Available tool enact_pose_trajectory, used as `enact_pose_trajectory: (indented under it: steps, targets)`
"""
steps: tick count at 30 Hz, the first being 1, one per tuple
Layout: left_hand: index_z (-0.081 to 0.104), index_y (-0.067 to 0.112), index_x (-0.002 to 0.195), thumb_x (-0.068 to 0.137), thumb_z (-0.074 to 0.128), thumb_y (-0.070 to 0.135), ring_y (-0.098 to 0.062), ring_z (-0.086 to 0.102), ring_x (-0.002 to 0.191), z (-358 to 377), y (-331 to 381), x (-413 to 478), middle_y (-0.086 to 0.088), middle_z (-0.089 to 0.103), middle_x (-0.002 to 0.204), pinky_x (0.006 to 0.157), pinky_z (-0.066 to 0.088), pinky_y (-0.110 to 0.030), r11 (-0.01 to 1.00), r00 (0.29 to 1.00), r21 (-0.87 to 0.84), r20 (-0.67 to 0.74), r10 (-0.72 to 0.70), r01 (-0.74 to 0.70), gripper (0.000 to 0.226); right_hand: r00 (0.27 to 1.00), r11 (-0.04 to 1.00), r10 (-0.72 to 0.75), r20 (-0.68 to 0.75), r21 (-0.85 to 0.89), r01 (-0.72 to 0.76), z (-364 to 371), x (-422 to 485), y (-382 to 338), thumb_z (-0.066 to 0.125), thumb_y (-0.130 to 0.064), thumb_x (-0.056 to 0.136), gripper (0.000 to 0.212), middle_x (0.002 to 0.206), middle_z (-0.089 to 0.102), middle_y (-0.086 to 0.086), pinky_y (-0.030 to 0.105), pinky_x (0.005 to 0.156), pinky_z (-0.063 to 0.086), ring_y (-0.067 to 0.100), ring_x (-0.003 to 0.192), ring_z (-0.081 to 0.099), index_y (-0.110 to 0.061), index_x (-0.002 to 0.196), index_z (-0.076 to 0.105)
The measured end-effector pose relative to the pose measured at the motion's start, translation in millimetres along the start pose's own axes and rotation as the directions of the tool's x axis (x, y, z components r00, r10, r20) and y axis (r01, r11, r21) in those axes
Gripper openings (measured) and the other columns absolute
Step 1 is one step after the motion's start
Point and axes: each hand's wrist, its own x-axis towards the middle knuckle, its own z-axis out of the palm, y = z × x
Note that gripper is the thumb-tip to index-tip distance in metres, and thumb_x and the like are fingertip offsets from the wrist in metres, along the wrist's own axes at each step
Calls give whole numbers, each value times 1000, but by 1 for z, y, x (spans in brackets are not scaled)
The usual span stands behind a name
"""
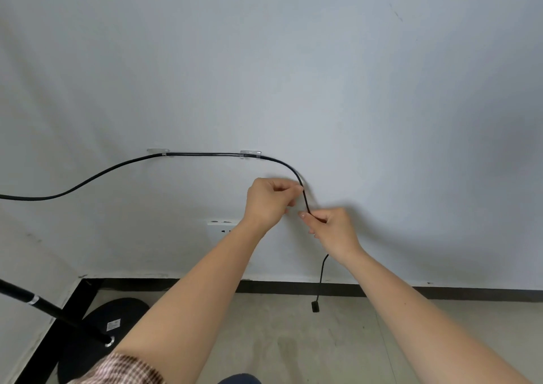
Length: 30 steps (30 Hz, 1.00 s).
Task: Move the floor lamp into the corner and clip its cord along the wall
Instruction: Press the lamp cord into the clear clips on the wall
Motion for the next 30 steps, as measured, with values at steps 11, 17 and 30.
enact_pose_trajectory:
  steps: [11,17,30]
  targets:
    - [73,3,87,81,72,17,-14,66,63,0,-9,-3,-4,69,76,63,55,-27,1000,998,9,-56,-2,2,15,998,999,41,44,33,-43,14,-8,26,65,-17,84,35,63,43,8,31,64,31,17,62,38,17,80,58]
    - [70,21,65,80,69,16,-19,69,65,-7,-16,-2,1,69,65,69,57,-34,992,991,117,-118,65,-51,16,995,992,89,48,80,-93,8,-22,38,69,-18,84,17,67,65,4,28,66,41,13,66,56,-12,69,73]
    - [67,28,62,80,71,27,-29,68,72,-8,-37,1,-5,71,67,72,58,-45,965,988,262,-155,31,11,18,991,995,96,94,19,-98,22,-18,21,63,-27,89,36,63,29,7,30,60,28,20,62,28,3,69,66]
